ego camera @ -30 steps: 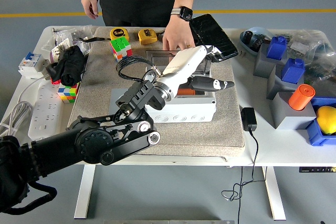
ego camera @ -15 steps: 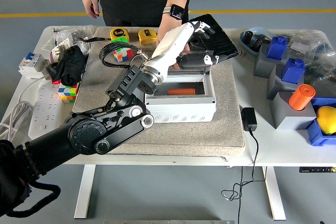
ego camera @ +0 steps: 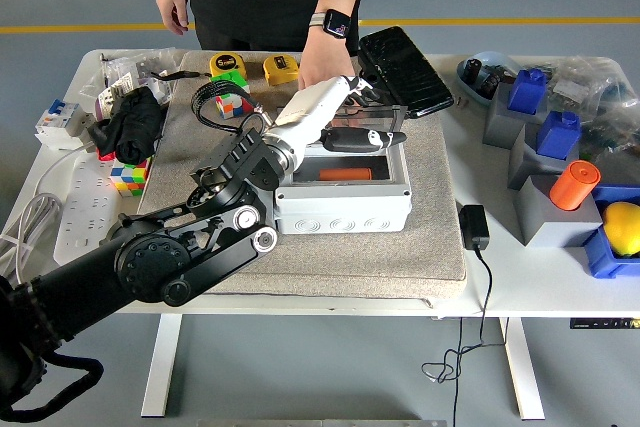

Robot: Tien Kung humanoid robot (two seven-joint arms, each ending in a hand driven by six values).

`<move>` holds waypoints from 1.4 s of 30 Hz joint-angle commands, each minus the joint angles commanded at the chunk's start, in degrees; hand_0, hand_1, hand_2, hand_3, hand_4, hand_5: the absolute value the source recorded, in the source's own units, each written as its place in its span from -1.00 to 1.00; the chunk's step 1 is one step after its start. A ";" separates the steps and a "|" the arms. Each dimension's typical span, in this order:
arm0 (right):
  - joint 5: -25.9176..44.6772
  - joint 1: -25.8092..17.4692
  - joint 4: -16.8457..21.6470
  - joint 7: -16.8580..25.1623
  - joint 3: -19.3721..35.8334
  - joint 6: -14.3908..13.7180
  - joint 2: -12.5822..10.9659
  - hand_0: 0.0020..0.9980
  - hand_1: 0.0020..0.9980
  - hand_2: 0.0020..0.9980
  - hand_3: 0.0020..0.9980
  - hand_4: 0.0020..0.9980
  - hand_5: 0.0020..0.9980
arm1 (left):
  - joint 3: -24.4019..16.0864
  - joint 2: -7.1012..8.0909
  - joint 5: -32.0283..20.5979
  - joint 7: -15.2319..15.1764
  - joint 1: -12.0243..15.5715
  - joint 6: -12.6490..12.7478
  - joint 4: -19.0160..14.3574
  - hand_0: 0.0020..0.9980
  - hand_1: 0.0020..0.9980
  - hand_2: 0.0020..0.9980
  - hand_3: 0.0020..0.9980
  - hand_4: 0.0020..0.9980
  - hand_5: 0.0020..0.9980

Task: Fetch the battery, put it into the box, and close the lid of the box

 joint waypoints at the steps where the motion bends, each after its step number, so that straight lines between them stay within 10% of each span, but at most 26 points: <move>1: 0.01 0.00 -0.01 -0.01 -0.03 0.00 0.00 0.22 0.26 0.28 0.14 0.96 0.11 | 0.13 0.16 -0.11 0.06 0.31 -0.04 -0.53 0.29 0.28 0.30 0.43 1.00 0.19; 24: -0.13 -0.02 0.00 0.23 0.21 0.23 0.30 0.22 0.26 0.28 0.14 0.95 0.11 | 2.15 1.00 -3.37 -3.31 5.48 2.76 -5.67 0.16 0.21 0.26 0.40 1.00 0.21; 32: 0.01 -0.14 -0.14 0.17 -0.05 0.38 0.42 0.22 0.26 0.28 0.14 0.95 0.12 | -6.94 2.90 -16.64 -18.28 9.98 8.80 -8.24 0.32 0.32 0.28 0.39 1.00 0.19; 37: 0.13 -0.01 -0.12 0.25 -0.25 0.37 0.48 0.22 0.26 0.28 0.14 0.95 0.12 | -14.84 4.77 -28.86 -29.79 14.05 5.09 -7.36 0.32 0.32 0.28 0.39 1.00 0.19; 42: 0.25 0.31 -0.21 0.11 -0.33 0.54 0.62 0.22 0.26 0.28 0.14 0.96 0.11 | -22.27 7.03 -40.78 -32.26 18.00 0.49 -6.37 0.30 0.32 0.28 0.38 1.00 0.19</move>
